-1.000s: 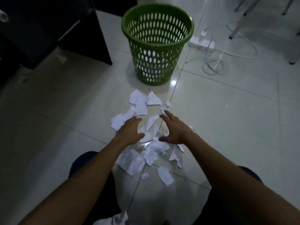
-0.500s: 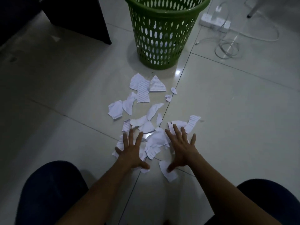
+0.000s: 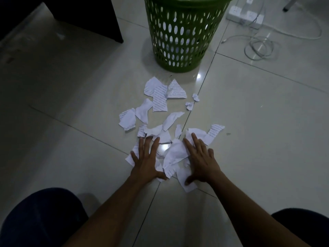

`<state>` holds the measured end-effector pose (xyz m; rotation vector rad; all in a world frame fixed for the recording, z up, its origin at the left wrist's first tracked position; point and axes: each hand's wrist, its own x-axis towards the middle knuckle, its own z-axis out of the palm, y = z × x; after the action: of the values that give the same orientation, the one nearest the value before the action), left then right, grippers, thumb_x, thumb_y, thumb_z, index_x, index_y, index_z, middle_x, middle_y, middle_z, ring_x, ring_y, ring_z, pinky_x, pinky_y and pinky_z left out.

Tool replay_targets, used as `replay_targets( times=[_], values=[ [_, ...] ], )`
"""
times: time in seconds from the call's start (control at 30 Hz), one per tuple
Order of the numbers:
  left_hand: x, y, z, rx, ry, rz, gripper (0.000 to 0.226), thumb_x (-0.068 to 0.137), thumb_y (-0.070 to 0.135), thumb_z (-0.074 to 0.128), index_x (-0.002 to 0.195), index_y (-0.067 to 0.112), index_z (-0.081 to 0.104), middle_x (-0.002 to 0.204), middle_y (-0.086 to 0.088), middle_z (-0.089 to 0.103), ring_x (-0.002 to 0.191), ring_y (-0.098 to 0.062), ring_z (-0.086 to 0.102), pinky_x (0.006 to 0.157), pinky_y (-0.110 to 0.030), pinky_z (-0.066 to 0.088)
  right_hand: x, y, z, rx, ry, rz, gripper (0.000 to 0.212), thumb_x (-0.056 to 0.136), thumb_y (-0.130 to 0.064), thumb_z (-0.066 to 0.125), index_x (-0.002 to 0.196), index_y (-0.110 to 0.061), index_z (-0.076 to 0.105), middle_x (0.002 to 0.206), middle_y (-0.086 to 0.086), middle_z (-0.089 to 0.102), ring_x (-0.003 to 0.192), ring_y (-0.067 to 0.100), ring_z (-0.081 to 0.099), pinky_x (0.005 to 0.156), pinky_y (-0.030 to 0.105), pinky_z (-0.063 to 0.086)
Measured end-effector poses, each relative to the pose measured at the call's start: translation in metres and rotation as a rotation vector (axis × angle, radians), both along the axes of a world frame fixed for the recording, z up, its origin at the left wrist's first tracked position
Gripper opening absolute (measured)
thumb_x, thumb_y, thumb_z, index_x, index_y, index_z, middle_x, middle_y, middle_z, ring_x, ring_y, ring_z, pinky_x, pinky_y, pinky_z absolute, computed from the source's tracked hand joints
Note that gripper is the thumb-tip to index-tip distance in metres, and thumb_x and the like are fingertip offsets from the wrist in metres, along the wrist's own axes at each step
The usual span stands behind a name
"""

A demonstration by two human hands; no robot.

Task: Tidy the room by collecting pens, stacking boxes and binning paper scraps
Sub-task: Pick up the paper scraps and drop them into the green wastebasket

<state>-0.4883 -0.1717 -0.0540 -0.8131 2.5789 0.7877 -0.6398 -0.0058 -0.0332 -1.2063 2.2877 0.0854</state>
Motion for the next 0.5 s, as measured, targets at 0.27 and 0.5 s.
replay_targets(
  times=[0.27, 0.5],
  values=[
    [-0.028, -0.017, 0.009, -0.009, 0.137, -0.026, 0.127, 0.043, 0.057, 0.087, 0.144, 0.020, 0.020, 0.148, -0.006, 0.013, 0.144, -0.027, 0.002, 0.113, -0.056, 0.024, -0.026, -0.021, 0.003, -0.144, -0.075, -0.036, 0.151, 0.043, -0.053, 0.090, 0.151, -0.025, -0.012, 0.159, -0.001, -0.019, 0.146, 0.026, 0.009, 0.102, 0.046, 0.043],
    [-0.045, -0.024, 0.010, -0.045, 0.265, -0.056, 0.113, 0.051, 0.051, 0.086, 0.142, 0.015, 0.028, 0.138, -0.011, 0.026, 0.131, -0.025, 0.022, 0.106, -0.039, 0.038, -0.037, -0.042, -0.001, -0.148, -0.127, 0.003, 0.142, 0.052, -0.042, 0.091, 0.152, -0.018, -0.008, 0.160, 0.002, -0.018, 0.148, 0.027, 0.001, 0.109, 0.043, 0.034]
  ],
)
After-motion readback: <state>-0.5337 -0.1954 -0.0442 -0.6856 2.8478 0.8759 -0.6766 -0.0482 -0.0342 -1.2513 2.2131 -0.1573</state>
